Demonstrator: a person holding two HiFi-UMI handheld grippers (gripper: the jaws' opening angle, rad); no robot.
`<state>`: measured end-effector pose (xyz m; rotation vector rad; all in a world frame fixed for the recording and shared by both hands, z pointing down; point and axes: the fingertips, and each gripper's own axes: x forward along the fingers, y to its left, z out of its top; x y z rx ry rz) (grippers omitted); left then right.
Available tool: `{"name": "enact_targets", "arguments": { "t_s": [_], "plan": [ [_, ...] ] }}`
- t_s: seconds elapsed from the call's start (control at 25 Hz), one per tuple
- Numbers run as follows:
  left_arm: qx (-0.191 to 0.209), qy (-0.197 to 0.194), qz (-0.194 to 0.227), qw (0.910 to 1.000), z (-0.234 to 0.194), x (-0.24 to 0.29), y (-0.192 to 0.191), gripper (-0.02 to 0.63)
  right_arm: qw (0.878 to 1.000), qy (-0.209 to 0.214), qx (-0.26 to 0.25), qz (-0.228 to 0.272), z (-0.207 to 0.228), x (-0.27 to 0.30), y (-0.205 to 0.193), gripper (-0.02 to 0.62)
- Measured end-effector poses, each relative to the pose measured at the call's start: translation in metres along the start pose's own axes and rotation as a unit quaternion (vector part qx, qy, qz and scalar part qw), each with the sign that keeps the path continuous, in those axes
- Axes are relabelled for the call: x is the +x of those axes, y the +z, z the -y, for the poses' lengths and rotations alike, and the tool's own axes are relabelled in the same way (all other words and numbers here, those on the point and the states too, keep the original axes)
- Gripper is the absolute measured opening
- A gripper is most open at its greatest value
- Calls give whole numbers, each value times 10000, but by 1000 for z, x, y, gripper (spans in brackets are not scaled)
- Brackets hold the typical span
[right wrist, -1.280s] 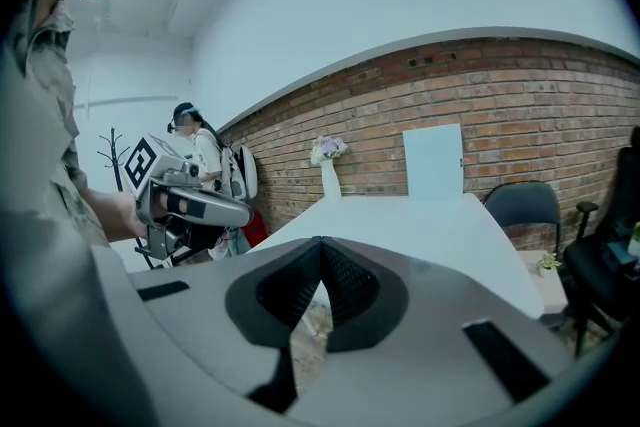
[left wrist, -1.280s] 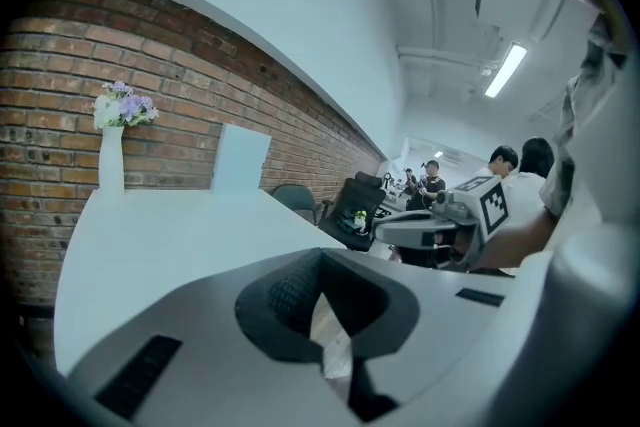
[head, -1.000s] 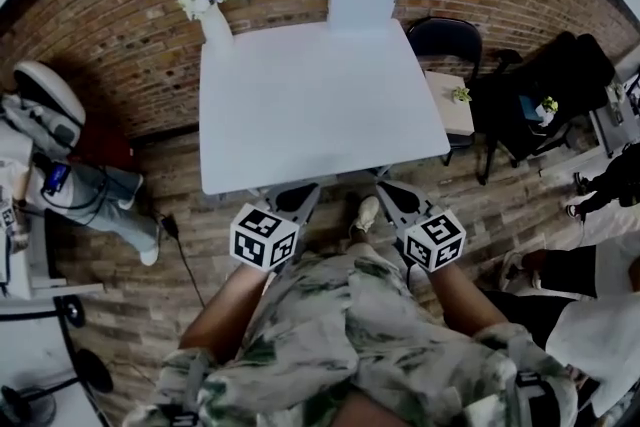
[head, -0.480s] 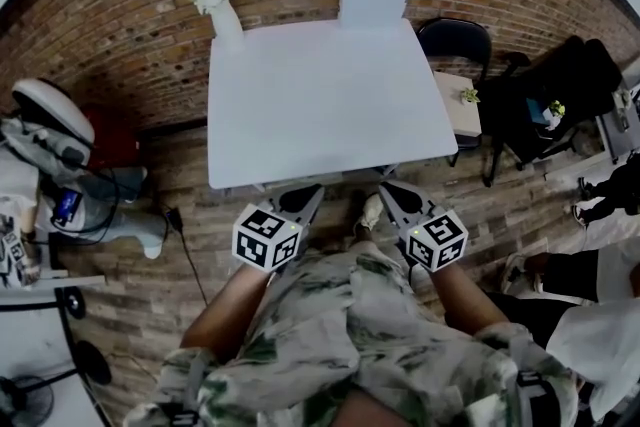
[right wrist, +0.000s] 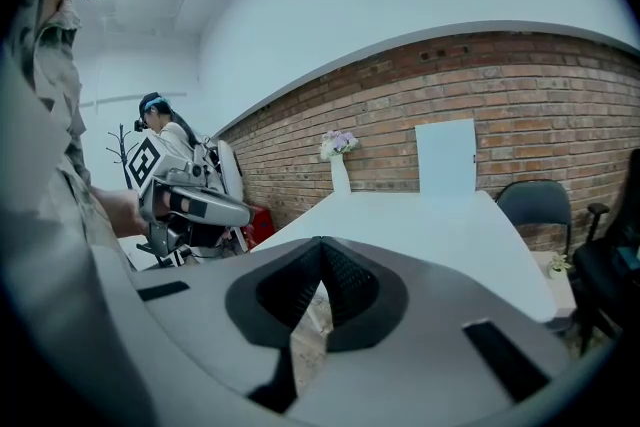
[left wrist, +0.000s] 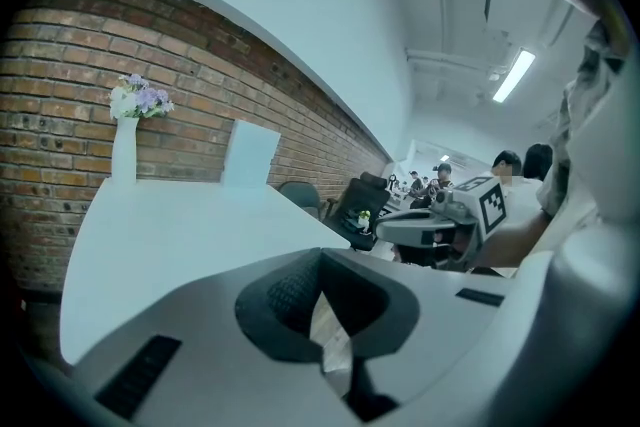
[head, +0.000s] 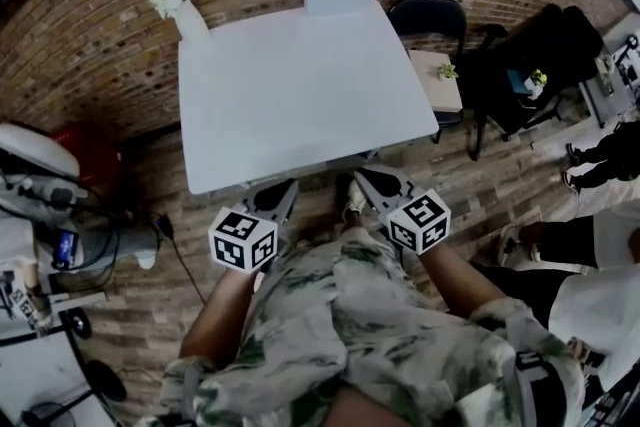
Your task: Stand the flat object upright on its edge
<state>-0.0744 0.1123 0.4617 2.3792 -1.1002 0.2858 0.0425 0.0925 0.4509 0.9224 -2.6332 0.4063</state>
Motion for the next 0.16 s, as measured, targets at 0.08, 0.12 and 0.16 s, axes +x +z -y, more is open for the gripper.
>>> {"name": "enact_targets", "arguments": {
  "t_s": [0.08,0.12,0.16],
  "plan": [
    [-18,12,-5,10000,-4,4,3,23,10000,28,-5,-9,6,5,3,20],
    [-27,22,-4,10000,-6,7,4,23,10000,44,-10,-15,9,7,5,20],
    [-36,34,-2,10000,-8,9,6,23,10000,61,-16,-21,12,10,6,20]
  ]
}}
